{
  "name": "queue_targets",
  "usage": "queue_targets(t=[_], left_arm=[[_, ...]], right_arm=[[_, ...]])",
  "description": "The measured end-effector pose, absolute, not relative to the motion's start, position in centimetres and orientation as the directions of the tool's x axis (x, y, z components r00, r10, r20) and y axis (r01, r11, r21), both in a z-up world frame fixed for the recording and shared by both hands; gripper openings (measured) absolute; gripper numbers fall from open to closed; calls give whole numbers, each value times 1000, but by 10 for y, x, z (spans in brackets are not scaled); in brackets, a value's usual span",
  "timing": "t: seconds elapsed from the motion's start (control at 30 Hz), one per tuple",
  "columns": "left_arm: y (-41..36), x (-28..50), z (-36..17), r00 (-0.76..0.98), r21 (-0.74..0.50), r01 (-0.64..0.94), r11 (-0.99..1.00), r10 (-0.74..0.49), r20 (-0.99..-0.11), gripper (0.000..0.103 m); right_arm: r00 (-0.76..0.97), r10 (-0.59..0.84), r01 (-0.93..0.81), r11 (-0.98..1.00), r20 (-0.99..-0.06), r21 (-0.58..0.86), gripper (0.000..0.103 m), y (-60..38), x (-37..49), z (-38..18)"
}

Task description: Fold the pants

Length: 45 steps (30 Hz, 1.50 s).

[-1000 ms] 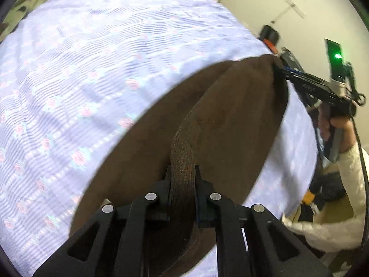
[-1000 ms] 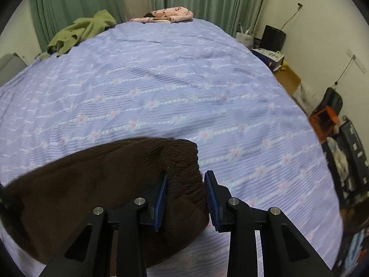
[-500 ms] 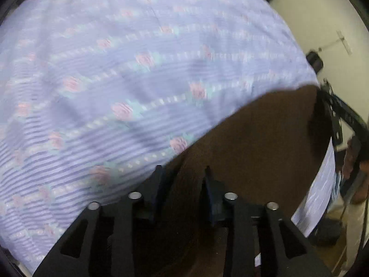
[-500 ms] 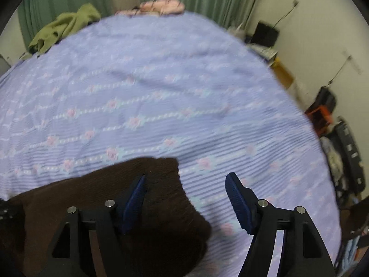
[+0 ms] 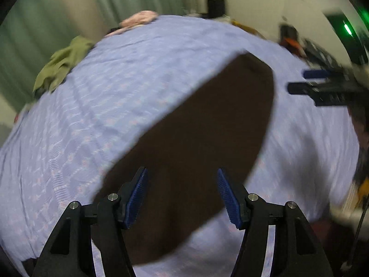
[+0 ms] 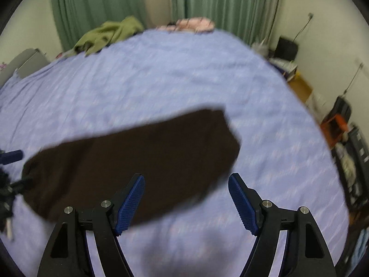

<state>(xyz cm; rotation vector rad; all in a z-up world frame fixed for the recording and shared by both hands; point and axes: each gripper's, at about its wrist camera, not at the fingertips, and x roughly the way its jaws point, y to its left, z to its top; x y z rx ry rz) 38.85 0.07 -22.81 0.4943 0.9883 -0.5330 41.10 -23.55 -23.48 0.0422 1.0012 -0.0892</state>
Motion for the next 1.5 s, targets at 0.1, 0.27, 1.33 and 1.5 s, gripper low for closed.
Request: queue_targets(t=[0.1, 0.27, 1.33, 1.5], left_arm=[[-29, 350, -253, 485, 271, 688, 673, -149, -862, 61], [-73, 324, -298, 578, 459, 728, 509, -96, -811, 60], [21, 512, -297, 54, -375, 489, 787, -457, -888, 14], [31, 514, -301, 22, -439, 456, 774, -503, -864, 15]], right_arm=[[465, -12, 91, 995, -885, 34, 75, -227, 382, -253], [401, -16, 75, 997, -916, 15, 75, -215, 343, -273], [314, 574, -373, 807, -756, 457, 48, -155, 447, -294], [196, 614, -386, 765, -765, 515, 49, -131, 478, -326]])
